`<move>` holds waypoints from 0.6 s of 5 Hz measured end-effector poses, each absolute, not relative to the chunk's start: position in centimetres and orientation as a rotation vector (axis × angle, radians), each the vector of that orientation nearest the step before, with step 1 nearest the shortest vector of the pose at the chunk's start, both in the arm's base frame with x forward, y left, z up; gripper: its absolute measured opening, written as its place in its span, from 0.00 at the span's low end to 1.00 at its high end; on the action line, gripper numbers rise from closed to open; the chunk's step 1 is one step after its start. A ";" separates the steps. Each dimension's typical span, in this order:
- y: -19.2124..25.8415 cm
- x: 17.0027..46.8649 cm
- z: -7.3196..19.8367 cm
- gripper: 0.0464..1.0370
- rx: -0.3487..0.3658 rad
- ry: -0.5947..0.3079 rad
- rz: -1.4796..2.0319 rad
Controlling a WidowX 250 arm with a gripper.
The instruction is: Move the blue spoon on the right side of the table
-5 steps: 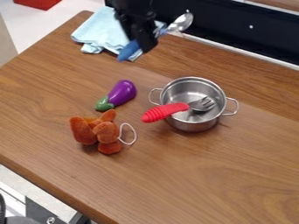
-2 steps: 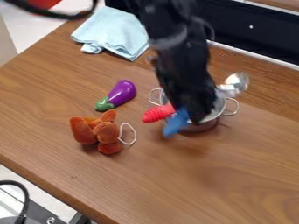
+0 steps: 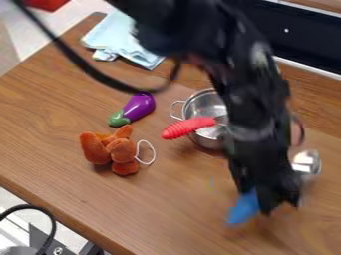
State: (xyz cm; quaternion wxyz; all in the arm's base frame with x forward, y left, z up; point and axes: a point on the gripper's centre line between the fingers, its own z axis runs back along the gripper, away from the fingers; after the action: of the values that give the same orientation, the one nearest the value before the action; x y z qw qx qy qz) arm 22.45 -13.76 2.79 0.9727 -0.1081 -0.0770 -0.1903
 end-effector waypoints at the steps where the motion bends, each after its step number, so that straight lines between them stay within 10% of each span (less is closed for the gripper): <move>1: -15.0 22.9 0.9 0.34 -0.185 -0.205 -0.403; 3: -16.0 23.6 0.7 0.41 -0.208 -0.210 -0.447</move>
State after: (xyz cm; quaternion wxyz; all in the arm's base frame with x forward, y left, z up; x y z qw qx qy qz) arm 23.55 -16.04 0.70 0.9642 -0.1030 -0.1040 -0.2210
